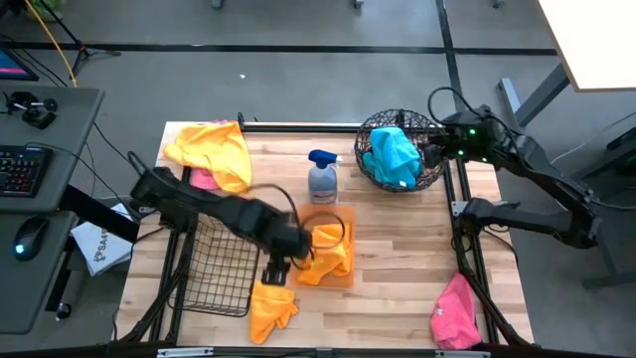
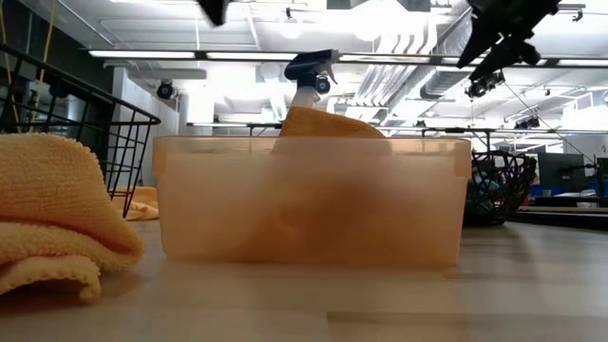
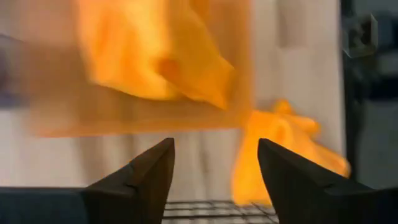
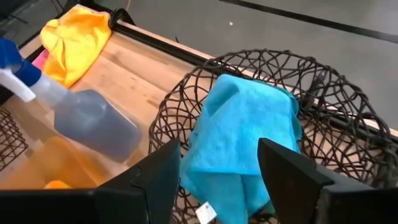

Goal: Sort microfiber towel by color & place in baskets
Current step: Put the bottom yellow towel into the orange bin

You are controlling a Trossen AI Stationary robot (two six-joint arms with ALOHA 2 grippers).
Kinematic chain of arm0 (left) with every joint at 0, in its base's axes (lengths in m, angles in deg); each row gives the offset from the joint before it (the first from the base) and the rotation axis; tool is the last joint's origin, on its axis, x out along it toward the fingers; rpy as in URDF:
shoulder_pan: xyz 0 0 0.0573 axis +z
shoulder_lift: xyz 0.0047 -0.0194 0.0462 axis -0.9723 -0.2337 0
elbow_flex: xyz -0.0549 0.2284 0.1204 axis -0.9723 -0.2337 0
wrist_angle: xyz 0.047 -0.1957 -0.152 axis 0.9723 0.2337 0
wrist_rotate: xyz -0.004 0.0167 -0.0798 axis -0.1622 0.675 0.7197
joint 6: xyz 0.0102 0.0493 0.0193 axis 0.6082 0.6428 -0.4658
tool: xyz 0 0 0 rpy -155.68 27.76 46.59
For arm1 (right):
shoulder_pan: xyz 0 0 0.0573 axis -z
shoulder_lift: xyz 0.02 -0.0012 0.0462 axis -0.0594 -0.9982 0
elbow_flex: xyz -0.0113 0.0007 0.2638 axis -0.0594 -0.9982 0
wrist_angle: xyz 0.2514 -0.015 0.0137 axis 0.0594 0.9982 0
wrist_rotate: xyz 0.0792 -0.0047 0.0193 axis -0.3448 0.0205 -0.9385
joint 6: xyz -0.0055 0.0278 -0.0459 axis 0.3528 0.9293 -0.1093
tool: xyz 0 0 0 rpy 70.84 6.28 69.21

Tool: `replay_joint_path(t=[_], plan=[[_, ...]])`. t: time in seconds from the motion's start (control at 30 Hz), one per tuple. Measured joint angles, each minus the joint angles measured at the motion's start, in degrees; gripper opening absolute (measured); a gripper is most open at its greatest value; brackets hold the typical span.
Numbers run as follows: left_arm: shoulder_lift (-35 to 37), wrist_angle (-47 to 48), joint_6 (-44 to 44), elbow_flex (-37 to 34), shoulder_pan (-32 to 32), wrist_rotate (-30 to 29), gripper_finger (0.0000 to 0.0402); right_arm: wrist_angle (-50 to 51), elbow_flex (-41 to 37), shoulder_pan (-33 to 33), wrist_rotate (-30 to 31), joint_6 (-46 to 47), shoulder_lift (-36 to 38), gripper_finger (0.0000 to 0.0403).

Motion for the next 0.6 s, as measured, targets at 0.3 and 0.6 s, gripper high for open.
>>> replay_joint_path(t=[0.3, 0.6], plan=[[-12.09, -3.73, -3.17, -0.26, -3.51, 18.77, 0.027, 3.76, 0.0, 0.0, -0.27, -2.57, 0.4, 0.0211], [-19.07, -4.03, -10.66, -0.31, -4.46, 21.24, 0.0271, 4.09, 0.0, 0.0, -0.54, -6.08, -0.07, 0.0211]])
